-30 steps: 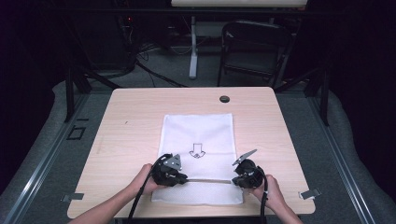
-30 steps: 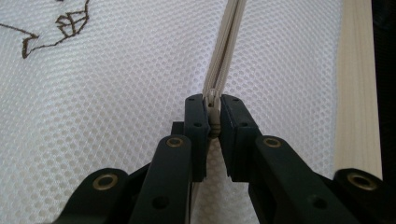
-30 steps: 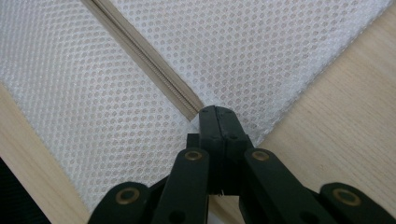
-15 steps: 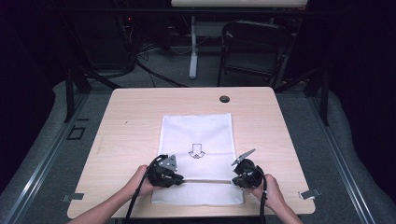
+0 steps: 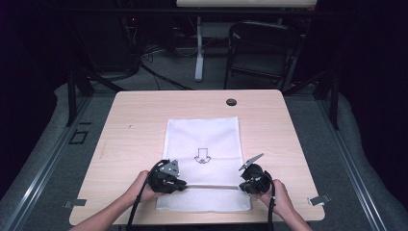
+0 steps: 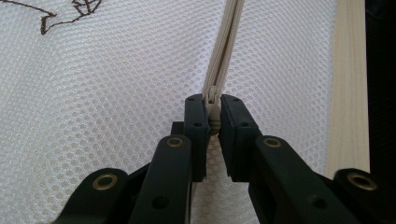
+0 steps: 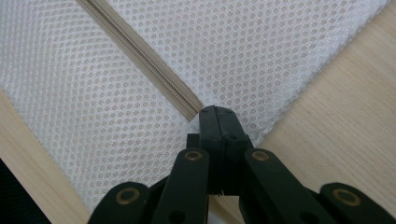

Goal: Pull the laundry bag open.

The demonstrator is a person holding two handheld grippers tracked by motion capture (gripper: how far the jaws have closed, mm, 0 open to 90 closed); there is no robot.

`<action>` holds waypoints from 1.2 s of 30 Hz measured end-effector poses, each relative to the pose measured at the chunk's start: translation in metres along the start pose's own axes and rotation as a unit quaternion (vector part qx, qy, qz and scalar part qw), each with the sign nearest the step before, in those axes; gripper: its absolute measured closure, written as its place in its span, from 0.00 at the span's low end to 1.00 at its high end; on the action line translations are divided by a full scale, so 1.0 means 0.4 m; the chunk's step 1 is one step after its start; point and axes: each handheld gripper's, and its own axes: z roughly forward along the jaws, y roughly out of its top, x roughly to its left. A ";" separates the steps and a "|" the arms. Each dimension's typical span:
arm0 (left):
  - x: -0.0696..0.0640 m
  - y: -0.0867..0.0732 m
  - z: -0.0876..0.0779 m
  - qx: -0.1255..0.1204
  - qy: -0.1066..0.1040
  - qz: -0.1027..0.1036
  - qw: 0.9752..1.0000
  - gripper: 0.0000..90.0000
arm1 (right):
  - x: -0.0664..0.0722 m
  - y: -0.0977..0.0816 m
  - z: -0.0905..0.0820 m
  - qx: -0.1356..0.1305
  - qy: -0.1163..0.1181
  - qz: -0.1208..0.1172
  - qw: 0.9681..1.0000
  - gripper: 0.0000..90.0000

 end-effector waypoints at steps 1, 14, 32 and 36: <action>0.000 0.000 -0.001 -0.001 0.000 -0.001 1.000 0.91 | 0.000 0.000 0.000 0.000 0.000 0.000 1.000 1.00; 0.008 -0.019 -0.017 0.000 0.001 -0.005 1.000 0.91 | 0.000 -0.001 0.001 -0.003 0.001 0.005 1.000 1.00; 0.008 -0.051 -0.050 -0.002 0.003 -0.010 1.000 0.91 | 0.002 0.000 0.001 -0.001 -0.001 0.002 1.000 1.00; 0.006 -0.052 -0.053 -0.003 0.007 -0.008 1.000 0.91 | 0.002 0.000 0.001 -0.002 -0.001 0.003 1.000 1.00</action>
